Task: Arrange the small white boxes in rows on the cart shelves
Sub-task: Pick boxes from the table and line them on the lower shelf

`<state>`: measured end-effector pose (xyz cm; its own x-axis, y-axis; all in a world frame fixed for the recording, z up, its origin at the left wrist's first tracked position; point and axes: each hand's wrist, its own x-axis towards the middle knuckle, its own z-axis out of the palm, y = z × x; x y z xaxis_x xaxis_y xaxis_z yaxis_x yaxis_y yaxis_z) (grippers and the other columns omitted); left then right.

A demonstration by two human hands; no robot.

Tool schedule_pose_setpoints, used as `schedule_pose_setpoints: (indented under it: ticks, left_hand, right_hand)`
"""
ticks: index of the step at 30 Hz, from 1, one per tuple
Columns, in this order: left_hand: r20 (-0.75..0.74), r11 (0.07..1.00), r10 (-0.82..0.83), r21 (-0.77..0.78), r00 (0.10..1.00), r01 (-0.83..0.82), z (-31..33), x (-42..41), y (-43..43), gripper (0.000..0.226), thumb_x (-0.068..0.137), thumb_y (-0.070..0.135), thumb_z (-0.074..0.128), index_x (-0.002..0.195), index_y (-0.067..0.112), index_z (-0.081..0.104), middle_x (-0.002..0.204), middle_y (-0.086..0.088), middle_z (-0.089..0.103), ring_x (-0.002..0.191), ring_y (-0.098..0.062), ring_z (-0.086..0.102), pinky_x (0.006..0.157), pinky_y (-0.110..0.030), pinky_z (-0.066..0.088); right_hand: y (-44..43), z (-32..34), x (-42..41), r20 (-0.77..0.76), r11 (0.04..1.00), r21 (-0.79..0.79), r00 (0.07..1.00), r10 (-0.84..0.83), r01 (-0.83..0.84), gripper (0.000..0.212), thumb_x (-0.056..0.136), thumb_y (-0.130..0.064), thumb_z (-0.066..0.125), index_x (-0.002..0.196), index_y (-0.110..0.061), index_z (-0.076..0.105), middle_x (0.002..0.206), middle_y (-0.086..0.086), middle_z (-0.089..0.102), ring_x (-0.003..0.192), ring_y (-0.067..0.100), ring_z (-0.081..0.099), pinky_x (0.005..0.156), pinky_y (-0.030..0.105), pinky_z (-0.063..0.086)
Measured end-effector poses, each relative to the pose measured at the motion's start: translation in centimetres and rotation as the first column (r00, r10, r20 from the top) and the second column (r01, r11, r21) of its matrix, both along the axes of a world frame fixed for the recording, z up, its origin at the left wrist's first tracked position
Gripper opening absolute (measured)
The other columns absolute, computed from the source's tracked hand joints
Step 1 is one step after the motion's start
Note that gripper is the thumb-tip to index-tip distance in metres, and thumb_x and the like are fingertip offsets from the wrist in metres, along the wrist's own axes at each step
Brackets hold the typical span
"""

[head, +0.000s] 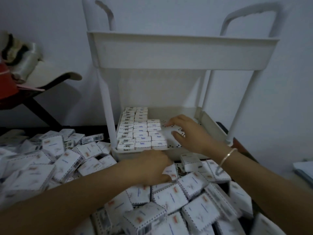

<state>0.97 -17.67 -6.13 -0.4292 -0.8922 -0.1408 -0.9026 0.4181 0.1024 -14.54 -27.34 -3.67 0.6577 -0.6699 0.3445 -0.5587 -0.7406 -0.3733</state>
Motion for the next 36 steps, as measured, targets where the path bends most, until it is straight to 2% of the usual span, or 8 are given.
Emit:
schedule_pose_setpoints:
  ticks: [6,9,13,18,25,29,32,36]
  left_hand:
    - [-0.086,0.998,0.040,-0.040,0.995,-0.043,0.2,-0.8,-0.2,0.060,0.079,0.040,0.074,0.133,0.024,0.052,0.111,-0.003,0.053,0.101,-0.020,0.054,0.083,-0.034,0.049]
    - [-0.026,0.986,0.048,-0.159,0.999,-0.052,0.4,-1.1,0.4,0.064,0.075,0.039,0.077,0.129,0.023,0.048,0.111,-0.001,0.042,0.099,-0.017,0.047,0.071,-0.032,0.042]
    - [-0.038,0.979,0.008,-0.204,0.999,-0.015,0.4,-1.0,0.8,0.061,0.076,0.031,0.077,0.125,0.029,0.041,0.115,0.004,0.039,0.094,-0.013,0.045,0.067,-0.028,0.036]
    - [-0.191,0.992,0.103,-0.052,0.976,-0.115,0.4,-0.3,0.5,0.056,0.077,0.028,0.078,0.121,0.030,0.043,0.117,0.001,0.058,0.103,-0.018,0.055,0.085,-0.038,0.049]
    - [-0.266,0.981,0.161,-0.065,0.950,-0.184,0.7,1.7,0.3,0.058,0.079,0.030,0.076,0.129,0.035,0.047,0.129,0.007,0.053,0.116,-0.014,0.049,0.097,-0.035,0.044]
    - [-0.395,0.952,0.216,-0.119,0.893,-0.283,2.0,2.9,0.1,0.036,0.072,0.040,0.079,0.103,0.037,0.060,0.107,0.011,0.060,0.098,-0.011,0.056,0.081,-0.030,0.049]
    - [-0.553,0.910,0.301,-0.078,0.777,-0.408,3.2,4.1,-0.4,0.031,0.070,0.039,0.082,0.091,0.033,0.059,0.098,0.016,0.060,0.089,-0.005,0.057,0.068,-0.024,0.050]
    - [-0.748,0.859,0.370,0.048,0.552,-0.510,5.0,5.1,-1.6,0.044,0.073,0.038,0.082,0.108,0.030,0.055,0.099,0.008,0.062,0.091,-0.006,0.060,0.066,-0.021,0.046]
  right_hand:
    - [3.6,0.3,-4.9,0.024,0.985,-0.010,0.985,-0.173,0.174,0.021,0.092,-0.015,0.056,0.109,-0.025,0.066,0.106,-0.008,0.064,0.088,0.005,0.057,0.076,0.022,0.048]
    - [3.9,-0.4,-6.3,-0.176,0.910,0.116,0.910,-0.377,0.399,0.015,0.096,-0.033,0.051,0.097,-0.026,0.064,0.092,-0.008,0.067,0.075,0.005,0.060,0.067,0.024,0.050]
    - [3.9,-1.6,-6.1,-0.367,0.780,0.336,0.836,-0.408,0.528,0.057,0.090,-0.066,0.040,0.072,-0.016,0.059,0.061,-0.002,0.063,0.052,0.012,0.058,0.062,0.027,0.052]
    - [4.5,-1.6,-5.0,-0.244,0.685,0.523,0.859,-0.449,0.507,0.055,0.083,-0.061,0.060,0.086,-0.007,0.067,0.045,-0.003,0.057,0.031,0.008,0.049,0.039,0.017,0.039]
    - [4.9,-1.0,-4.3,-0.136,0.615,0.687,0.900,-0.414,0.387,0.034,0.087,-0.033,0.068,0.108,-0.006,0.068,0.078,0.009,0.067,0.052,0.013,0.055,0.047,0.023,0.044]
    - [4.5,-1.0,-4.8,-0.019,0.592,0.769,0.934,-0.357,0.242,0.028,0.088,-0.020,0.066,0.116,-0.017,0.061,0.101,0.007,0.068,0.086,0.019,0.068,0.078,0.034,0.059]
    - [4.1,-0.5,-4.8,0.088,0.626,0.759,0.925,-0.369,0.178,0.024,0.085,-0.015,0.069,0.105,-0.013,0.057,0.099,0.008,0.067,0.086,0.019,0.069,0.079,0.035,0.059]
    - [3.5,0.0,-4.4,0.241,0.707,0.697,0.887,-0.394,0.125,0.035,0.082,-0.010,0.073,0.112,-0.004,0.056,0.098,0.022,0.067,0.081,0.023,0.066,0.074,0.038,0.058]
